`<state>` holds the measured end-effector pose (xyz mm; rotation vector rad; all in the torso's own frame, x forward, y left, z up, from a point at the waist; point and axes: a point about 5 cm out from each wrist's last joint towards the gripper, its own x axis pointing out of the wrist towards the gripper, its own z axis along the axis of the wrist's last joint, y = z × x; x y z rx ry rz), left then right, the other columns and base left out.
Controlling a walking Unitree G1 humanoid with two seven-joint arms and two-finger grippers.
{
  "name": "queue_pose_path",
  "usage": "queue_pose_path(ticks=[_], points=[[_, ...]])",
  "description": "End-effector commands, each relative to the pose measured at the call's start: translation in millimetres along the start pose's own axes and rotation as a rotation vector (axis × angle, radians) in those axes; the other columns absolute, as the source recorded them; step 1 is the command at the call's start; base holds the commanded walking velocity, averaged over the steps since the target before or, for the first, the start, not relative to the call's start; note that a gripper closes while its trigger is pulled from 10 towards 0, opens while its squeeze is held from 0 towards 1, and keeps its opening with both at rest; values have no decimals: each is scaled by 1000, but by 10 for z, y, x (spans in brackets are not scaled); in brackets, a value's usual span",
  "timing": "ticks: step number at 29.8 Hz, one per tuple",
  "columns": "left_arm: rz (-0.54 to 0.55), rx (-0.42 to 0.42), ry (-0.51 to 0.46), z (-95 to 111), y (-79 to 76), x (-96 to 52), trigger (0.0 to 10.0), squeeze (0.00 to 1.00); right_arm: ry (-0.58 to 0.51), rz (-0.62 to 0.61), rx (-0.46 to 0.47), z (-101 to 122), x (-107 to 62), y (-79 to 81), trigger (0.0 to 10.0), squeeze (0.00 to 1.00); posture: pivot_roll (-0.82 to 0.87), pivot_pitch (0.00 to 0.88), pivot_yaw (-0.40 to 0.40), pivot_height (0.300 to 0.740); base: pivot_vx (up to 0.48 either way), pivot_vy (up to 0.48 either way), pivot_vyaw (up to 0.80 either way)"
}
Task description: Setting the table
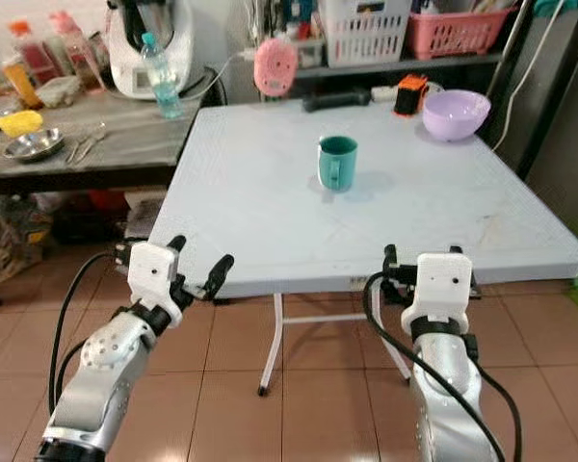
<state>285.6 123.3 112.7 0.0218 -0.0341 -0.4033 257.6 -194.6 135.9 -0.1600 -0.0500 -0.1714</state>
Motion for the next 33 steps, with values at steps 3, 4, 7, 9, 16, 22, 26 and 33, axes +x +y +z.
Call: queue_pose_path(ticks=[3,4,7,9,16,22,26,33], points=[[-18,7,-17,41,21,-12,10000,0,-23,13,4,50,16,39,10000,0,-130,0,82,740,290,0,0],[-22,6,-17,44,22,-9,10000,0,-24,12,5,52,15,42,10000,0,-129,0,84,740,319,0,0],[-24,5,-17,44,24,-8,10000,0,-24,11,5,52,16,43,10000,0,-128,0,85,740,319,0,0],[-28,5,-17,46,19,-12,10000,0,-24,9,6,49,13,44,10000,0,-127,0,87,740,321,0,0],[-36,5,-16,50,17,-20,10000,0,-25,12,9,50,13,55,10000,0,-124,0,89,740,330,0,0],[-41,5,-10,38,11,-30,10000,0,-23,19,12,43,11,75,10000,0,-124,3,90,740,317,0,0],[-45,7,-11,44,10,-28,10000,0,-26,23,15,54,20,98,10000,0,-122,3,91,740,302,0,0],[-64,-6,-16,42,-25,-28,10000,0,-27,28,24,53,33,147,10000,0,-120,4,94,740,171,0,0]])
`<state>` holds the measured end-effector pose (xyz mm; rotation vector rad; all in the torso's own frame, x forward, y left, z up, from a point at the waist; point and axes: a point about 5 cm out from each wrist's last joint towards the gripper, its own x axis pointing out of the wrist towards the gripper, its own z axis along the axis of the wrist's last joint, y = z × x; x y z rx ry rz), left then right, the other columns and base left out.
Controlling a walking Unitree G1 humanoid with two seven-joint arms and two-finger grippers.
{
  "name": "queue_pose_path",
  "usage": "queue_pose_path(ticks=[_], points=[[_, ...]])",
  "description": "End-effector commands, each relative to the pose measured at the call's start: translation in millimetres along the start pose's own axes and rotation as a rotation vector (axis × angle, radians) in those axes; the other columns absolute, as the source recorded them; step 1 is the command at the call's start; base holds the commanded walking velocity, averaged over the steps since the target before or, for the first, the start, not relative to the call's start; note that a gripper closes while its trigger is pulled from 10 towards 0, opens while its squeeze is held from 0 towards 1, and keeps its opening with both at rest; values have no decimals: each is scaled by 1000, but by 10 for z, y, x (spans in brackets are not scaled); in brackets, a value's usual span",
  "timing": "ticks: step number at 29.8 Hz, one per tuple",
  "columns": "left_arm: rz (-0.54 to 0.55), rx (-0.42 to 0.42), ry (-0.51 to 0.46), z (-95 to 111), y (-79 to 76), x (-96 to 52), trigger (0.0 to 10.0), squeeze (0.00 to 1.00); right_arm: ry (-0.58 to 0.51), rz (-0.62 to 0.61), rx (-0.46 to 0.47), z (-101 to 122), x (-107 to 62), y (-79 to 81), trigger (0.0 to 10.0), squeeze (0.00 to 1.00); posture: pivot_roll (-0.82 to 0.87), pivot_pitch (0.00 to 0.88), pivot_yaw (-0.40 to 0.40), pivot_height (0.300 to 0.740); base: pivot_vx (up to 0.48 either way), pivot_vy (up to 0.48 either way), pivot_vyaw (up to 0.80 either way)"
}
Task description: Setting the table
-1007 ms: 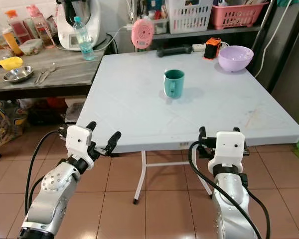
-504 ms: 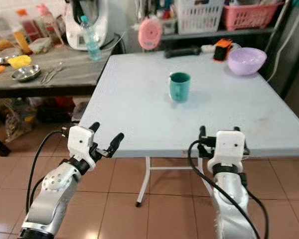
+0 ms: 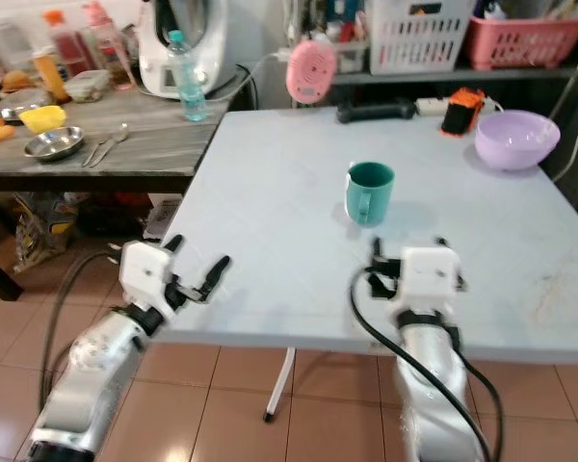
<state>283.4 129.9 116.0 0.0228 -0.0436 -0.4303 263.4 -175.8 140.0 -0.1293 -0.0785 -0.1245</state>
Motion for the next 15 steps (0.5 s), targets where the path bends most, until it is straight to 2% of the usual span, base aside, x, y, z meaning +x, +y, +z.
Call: queue_pose_path(ticks=[1,11,15], points=[[-49,-11,-13,15,-95,18,10000,0,2,-16,-5,-13,10,-25,10000,0,-120,4,94,740,0,0,0],[-144,-28,10,-14,-161,-53,10000,0,-9,-25,0,15,76,146,10000,0,-111,26,95,740,0,0,0],[-258,-29,7,23,-245,-99,10000,0,-4,-40,-6,-7,108,161,10000,0,-99,54,96,740,0,0,0]])
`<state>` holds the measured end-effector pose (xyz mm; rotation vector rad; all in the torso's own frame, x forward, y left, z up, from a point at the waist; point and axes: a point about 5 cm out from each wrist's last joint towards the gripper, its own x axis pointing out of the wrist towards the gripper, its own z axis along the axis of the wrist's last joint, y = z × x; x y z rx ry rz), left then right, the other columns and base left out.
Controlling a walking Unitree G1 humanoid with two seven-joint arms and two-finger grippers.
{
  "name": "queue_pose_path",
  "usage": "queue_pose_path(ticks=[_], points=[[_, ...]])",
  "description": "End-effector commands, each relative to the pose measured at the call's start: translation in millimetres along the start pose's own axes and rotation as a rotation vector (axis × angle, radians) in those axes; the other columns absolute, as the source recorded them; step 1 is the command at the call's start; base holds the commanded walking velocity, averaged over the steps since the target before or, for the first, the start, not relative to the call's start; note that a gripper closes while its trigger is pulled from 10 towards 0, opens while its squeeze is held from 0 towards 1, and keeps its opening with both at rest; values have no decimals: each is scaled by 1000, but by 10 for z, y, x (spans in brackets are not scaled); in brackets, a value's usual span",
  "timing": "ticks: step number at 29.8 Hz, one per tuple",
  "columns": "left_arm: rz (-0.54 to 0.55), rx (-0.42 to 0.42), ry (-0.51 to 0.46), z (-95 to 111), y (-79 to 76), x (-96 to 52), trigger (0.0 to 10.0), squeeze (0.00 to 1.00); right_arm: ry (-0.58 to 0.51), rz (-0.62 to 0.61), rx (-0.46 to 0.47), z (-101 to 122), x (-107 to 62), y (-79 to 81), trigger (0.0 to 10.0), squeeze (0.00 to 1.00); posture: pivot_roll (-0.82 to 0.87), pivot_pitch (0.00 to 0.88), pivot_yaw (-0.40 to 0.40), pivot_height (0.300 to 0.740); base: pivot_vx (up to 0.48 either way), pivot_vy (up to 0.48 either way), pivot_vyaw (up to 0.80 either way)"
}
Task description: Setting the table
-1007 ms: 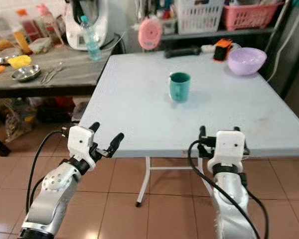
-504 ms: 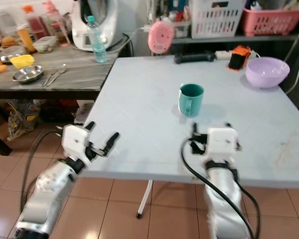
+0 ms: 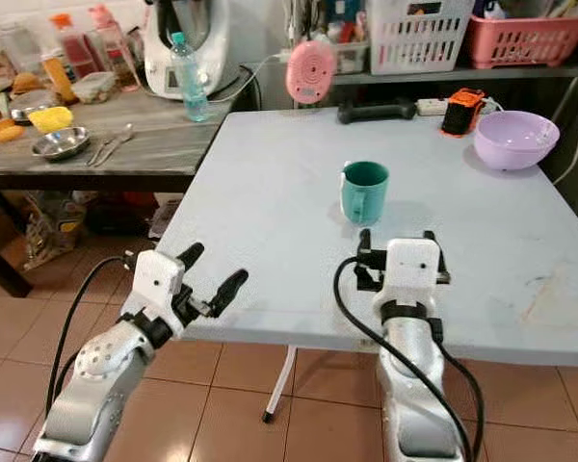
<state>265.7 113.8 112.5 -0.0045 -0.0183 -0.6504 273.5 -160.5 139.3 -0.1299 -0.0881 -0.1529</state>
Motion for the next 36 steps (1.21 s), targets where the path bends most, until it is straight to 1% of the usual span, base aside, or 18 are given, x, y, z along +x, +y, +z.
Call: queue_pose_path(ticks=[1,5,8,11,12,16,18,20,22,23,25,28,34,35,36], points=[[-52,7,-6,52,-36,-4,10000,0,5,-15,-6,-17,35,-5,10000,0,-98,58,99,740,0,0,0],[-91,10,15,53,-53,-24,10000,0,7,-30,-8,-23,113,-22,10000,0,-87,72,101,740,0,0,0],[-134,-13,24,72,-84,-80,10000,0,5,-24,-15,-15,196,-23,10000,0,-65,104,101,740,0,0,0],[-150,-21,32,79,-109,-117,10000,0,7,-15,-10,-15,260,-5,10000,0,-44,127,102,740,0,0,0],[-155,-27,47,65,-136,-157,10000,0,12,-3,-4,-23,334,22,10000,0,-31,138,98,740,0,0,0],[-161,-38,64,53,-192,-244,10000,0,22,33,22,-17,471,109,10000,0,-9,159,86,740,0,0,0],[-147,-47,72,49,-202,-290,10000,0,26,65,35,2,553,202,10000,0,1,165,78,740,0,0,0],[-139,-49,74,54,-202,-304,10000,0,22,71,41,23,594,244,10000,0,9,168,73,740,0,0,0],[-125,-52,74,68,-204,-324,10000,0,9,77,41,67,681,333,10000,0,21,168,68,740,0,0,0],[-119,-53,74,76,-207,-331,10000,0,3,74,43,88,719,369,10000,0,26,168,66,740,0,0,0],[-117,-53,73,83,-210,-337,10000,0,1,52,41,102,748,384,10000,0,31,168,65,740,0,0,0],[-113,-53,73,100,-214,-348,10000,0,5,-3,53,115,789,395,10000,0,39,171,65,740,0,0,0],[-108,-52,80,121,-211,-368,10000,0,-10,-64,58,115,827,390,10000,0,42,179,68,740,0,0,0],[-109,-52,81,123,-210,-369,10000,0,-14,-72,54,111,830,374,6863,0,41,181,71,740,0,0,0],[-109,-52,81,124,-210,-369,10000,0,-17,-78,49,109,832,364,6863,0,41,181,71,740,0,0,0]])
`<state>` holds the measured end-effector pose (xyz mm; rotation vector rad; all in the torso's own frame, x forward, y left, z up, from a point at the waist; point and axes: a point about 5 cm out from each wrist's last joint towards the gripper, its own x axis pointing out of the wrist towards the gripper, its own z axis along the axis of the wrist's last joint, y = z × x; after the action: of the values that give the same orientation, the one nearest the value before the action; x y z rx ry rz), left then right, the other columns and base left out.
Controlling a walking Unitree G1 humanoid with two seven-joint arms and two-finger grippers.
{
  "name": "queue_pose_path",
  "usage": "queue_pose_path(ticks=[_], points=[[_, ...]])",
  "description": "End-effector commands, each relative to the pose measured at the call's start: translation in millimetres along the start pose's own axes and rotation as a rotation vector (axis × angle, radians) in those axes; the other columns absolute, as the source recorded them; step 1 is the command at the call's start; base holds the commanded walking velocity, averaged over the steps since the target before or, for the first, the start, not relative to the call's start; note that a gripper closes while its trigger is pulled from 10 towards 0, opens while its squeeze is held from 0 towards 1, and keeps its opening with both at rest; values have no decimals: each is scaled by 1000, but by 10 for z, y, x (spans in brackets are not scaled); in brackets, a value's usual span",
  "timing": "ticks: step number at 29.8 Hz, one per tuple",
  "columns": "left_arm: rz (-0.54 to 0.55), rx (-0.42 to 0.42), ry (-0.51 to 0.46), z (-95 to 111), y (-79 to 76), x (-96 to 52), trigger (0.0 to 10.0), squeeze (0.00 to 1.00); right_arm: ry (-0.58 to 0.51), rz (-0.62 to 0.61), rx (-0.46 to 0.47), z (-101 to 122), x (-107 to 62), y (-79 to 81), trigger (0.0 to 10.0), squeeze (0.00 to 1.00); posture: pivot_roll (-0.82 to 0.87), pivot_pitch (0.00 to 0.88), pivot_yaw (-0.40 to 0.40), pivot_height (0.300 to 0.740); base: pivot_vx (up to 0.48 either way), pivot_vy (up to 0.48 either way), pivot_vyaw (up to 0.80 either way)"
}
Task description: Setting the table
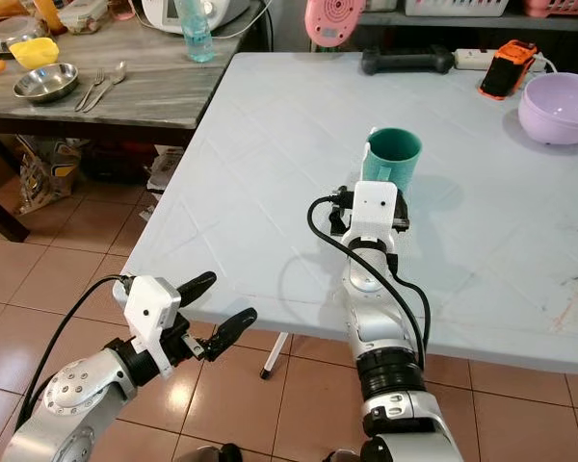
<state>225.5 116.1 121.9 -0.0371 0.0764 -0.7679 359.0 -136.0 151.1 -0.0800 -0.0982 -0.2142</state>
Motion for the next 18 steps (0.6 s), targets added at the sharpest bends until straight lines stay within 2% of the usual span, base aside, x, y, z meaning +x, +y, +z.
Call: queue_pose_path(ticks=[1,2,3,4,7,18], points=[[8,8,5,22,8,-41,10000,0,-17,-17,-1,23,16,-2,6863,0,41,181,71,740,0,0,0],[8,8,6,21,9,-40,10000,0,-22,-26,-3,18,23,-21,2078,0,40,181,73,740,0,0,0],[8,8,6,21,9,-40,10000,0,-22,-26,-3,18,23,-21,2078,0,40,181,73,740,0,0,0],[7,9,8,22,10,-38,10000,0,-33,-33,-9,27,36,-45,824,0,37,183,77,740,0,0,0],[4,8,10,25,8,-34,10000,0,-41,-39,-9,35,61,-60,78,0,35,184,81,740,0,0,0],[7,9,14,31,8,-31,10000,0,-89,-64,-12,108,129,-88,0,0,38,188,86,740,0,0,0]])
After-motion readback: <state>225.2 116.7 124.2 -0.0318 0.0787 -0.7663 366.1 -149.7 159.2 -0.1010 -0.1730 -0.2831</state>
